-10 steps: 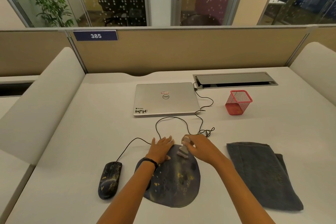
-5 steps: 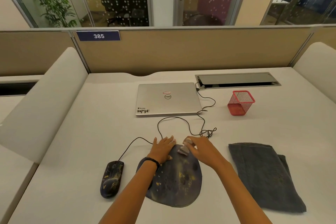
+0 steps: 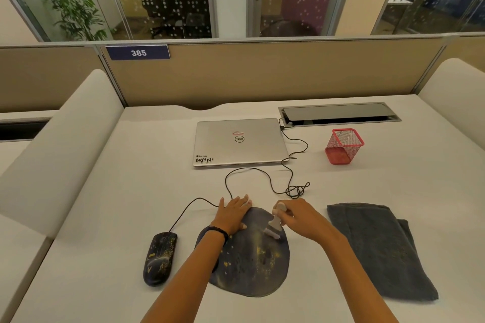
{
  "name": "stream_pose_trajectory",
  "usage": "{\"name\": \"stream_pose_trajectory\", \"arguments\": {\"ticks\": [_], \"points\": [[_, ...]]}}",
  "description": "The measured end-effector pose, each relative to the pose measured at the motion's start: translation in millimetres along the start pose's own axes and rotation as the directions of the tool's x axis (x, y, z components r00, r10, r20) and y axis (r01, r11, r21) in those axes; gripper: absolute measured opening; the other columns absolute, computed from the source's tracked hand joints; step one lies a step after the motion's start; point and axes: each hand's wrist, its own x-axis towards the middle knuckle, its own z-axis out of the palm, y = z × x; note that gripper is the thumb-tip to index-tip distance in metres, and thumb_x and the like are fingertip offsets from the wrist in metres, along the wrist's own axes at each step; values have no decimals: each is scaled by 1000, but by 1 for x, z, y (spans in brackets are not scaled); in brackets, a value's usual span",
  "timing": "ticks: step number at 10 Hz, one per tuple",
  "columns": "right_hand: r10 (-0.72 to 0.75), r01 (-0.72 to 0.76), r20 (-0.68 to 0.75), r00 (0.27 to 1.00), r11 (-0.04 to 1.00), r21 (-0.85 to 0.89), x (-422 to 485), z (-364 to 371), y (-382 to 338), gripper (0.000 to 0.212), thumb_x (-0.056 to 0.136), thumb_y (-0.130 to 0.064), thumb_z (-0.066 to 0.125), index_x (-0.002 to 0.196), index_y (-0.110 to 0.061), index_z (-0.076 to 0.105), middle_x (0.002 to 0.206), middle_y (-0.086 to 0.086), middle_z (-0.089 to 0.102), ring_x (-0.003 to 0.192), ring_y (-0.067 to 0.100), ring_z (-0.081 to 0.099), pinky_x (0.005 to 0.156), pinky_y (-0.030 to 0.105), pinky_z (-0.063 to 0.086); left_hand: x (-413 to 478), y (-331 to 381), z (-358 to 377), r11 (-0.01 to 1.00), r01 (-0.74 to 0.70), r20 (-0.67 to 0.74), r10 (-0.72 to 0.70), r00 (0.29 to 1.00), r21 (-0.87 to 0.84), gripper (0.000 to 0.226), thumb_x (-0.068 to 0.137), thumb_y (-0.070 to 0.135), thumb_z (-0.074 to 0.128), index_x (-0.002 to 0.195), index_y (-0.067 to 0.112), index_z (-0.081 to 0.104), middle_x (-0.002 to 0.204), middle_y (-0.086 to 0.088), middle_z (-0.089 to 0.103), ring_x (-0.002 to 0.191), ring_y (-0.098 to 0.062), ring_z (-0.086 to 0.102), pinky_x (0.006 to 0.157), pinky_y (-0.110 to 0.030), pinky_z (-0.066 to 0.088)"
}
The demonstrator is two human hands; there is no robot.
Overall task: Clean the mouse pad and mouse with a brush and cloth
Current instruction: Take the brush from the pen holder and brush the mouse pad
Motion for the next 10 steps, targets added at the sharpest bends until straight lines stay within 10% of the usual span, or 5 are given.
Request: {"name": "stream_pose_trajectory", "arguments": {"ticks": [10], "points": [[12,-13,-39,999,999,-35,-16,12,2,27,97,-30,41,102,-18,64,100,3,69,89,15,61,81,25,48,2,-1,2,1000,0,4,0,1000,-16,72,94,29,52,150,18,9,159,-1,0,146,-23,5,115,-56,5]]}}
